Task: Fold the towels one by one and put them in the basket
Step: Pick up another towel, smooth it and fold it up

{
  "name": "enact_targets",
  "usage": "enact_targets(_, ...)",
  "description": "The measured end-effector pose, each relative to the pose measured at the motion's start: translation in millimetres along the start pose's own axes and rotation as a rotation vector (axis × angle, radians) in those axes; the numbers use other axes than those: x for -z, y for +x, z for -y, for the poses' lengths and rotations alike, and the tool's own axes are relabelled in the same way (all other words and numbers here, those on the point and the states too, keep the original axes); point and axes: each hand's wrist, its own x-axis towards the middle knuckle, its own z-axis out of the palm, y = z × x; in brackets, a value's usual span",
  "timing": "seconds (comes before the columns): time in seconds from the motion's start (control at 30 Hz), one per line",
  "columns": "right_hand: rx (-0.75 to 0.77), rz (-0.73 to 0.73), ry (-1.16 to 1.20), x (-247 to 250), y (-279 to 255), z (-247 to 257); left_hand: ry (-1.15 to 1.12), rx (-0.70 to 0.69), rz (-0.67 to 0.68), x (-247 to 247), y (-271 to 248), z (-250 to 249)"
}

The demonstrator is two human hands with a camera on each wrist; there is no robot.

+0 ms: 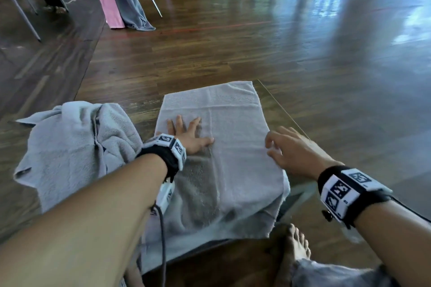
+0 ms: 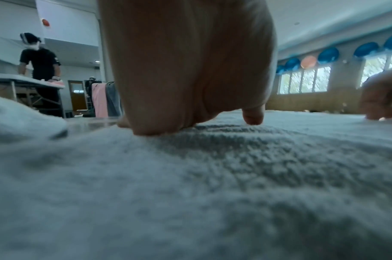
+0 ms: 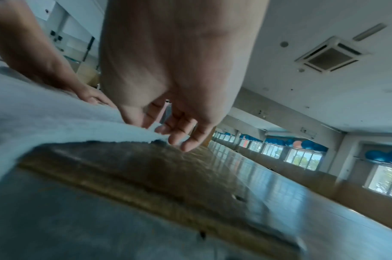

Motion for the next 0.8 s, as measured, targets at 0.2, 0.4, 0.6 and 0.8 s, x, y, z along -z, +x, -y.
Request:
enact_targets(0.2,0.082,-0.127,0.047,-9,-65,6,0.011,-0.111,-0.181,-4,-40,4)
enact_targets(0.4,-0.031,-0.197,0.026,-21,-90,12,0.163,-0.167,-0.175,-31,-91,6)
enact_targets(0.6,-0.204,-0.206,0.038,-19,-98,13,0.197,-0.033,-0.248,-43,-119,30)
enact_targets(0.8,-0.334,-0.159,0.014,-21,-110,24,0.215,-0.038,-0.326,-43,-138,46)
